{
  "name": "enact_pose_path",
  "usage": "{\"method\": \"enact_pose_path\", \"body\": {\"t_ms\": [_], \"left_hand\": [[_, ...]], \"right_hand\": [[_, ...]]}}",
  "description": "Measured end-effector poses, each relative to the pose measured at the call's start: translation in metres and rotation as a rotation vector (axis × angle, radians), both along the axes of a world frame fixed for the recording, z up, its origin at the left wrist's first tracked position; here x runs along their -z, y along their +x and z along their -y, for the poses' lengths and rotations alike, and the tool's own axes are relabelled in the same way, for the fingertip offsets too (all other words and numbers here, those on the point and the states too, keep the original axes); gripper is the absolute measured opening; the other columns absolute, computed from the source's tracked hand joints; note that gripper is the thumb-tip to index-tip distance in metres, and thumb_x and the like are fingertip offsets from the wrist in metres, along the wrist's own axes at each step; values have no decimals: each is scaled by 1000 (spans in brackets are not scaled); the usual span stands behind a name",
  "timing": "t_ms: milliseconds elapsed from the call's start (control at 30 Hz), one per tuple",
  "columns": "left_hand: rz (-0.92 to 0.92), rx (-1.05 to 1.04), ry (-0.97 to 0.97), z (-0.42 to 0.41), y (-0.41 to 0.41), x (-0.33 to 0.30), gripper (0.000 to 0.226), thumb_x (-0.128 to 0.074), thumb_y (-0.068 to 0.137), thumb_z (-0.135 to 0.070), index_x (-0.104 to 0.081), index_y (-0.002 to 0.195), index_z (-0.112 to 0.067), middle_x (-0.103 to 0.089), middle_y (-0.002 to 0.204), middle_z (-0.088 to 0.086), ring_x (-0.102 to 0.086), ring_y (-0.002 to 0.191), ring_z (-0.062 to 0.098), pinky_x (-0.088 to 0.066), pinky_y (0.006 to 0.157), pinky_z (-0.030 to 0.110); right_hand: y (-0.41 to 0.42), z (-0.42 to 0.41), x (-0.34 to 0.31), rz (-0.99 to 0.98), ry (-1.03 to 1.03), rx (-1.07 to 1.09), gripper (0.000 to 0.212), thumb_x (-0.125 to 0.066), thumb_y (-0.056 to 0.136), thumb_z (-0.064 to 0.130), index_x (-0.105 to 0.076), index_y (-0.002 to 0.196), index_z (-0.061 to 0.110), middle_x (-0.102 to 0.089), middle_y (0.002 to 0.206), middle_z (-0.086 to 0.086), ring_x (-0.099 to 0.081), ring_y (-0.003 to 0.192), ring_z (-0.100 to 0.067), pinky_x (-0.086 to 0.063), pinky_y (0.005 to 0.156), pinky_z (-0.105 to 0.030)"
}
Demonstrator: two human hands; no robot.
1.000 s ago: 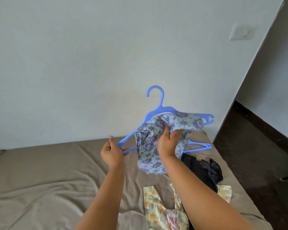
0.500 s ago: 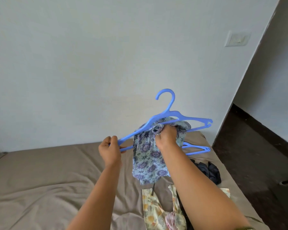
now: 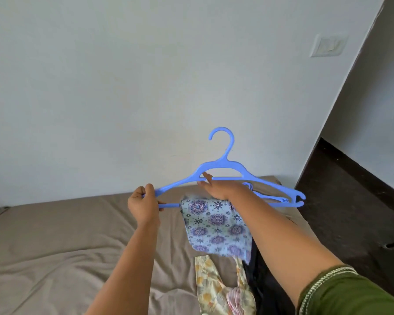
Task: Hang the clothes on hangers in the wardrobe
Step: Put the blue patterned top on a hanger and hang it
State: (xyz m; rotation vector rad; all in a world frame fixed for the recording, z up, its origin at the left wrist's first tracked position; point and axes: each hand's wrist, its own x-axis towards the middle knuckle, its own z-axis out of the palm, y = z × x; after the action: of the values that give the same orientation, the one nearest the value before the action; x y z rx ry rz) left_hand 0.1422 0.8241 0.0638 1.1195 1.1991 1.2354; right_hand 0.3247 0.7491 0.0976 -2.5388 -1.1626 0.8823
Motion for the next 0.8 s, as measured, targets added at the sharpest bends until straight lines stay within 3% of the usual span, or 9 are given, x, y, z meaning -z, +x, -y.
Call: {"method": "enact_pose_path", "body": {"t_ms": [67,133,200,267,367,433,533,667,800], "left_hand": [[-51,-9,-30,2,4,4,35,-48,84,-10,-25,58,-16,-22,59,2,-61,40,23,-26,37,19],[-64,-7,-57,2,9,8,34,-47,85,-12,-26,58,-16,-25,60,4,-62,42,23,-28,36,19],[-42,-23,-83,0,13,10,35,-47,86,-13,-25,58,-16,-26,60,4,-62,43,24,-28,36,18],[-37,-33,-88,-4,17,10,35,-47,86,-14,-26,58,-16,-29,60,4,-61,40,22,-30,37,19],[-18,-55,-83,-9,21,8,33,-46,86,-16,-28,58,-16,-33,61,5,-59,38,19,-35,42,26],[6,-73,-93,-13,21,6,33,-46,86,-18,-29,58,-16,-33,60,4,-58,38,19,-35,43,27],[26,-76,-96,-18,23,1,37,-48,89,-27,-31,59,-15,-37,60,3,-56,44,24,-37,42,27],[21,-25,5,-24,30,-14,51,-53,94,-46,-31,60,-14,-43,62,9,-56,48,28,-42,38,28],[26,66,132,-21,36,-43,54,-58,90,-54,-33,63,-15,-48,58,8,-55,43,18,-48,45,30]], "right_hand": [[0,17,-6,-15,23,-212,62,-10,96,64,-2,152,38,-22,159,-4,-55,98,-14,-41,76,-33],[3,30,-13,17,43,-200,63,-9,97,63,-13,152,35,-26,157,-4,-52,117,-23,-41,97,-39],[7,41,-8,53,63,-208,72,-16,94,68,-26,151,26,-29,156,-6,-41,134,-28,-31,109,-42],[14,54,1,129,140,-199,76,-35,88,72,-38,146,22,-36,153,-8,-37,137,-26,-31,113,-42],[30,75,8,216,195,-182,77,-66,77,63,-46,140,23,-46,146,-4,-45,130,-23,-37,106,-36],[38,78,14,254,156,-173,68,-68,82,51,-47,140,22,-49,141,-5,-48,126,-24,-40,97,-33],[47,75,19,350,237,-122,47,-66,84,50,-61,115,15,-58,100,-4,-55,95,-23,-37,70,-30],[53,75,11,433,287,-106,43,-70,84,40,-59,118,15,-56,104,-5,-54,97,-25,-37,72,-33],[55,87,-4,469,464,-18,41,-72,83,36,-62,116,15,-57,101,-4,-55,92,-24,-38,71,-33]]}}
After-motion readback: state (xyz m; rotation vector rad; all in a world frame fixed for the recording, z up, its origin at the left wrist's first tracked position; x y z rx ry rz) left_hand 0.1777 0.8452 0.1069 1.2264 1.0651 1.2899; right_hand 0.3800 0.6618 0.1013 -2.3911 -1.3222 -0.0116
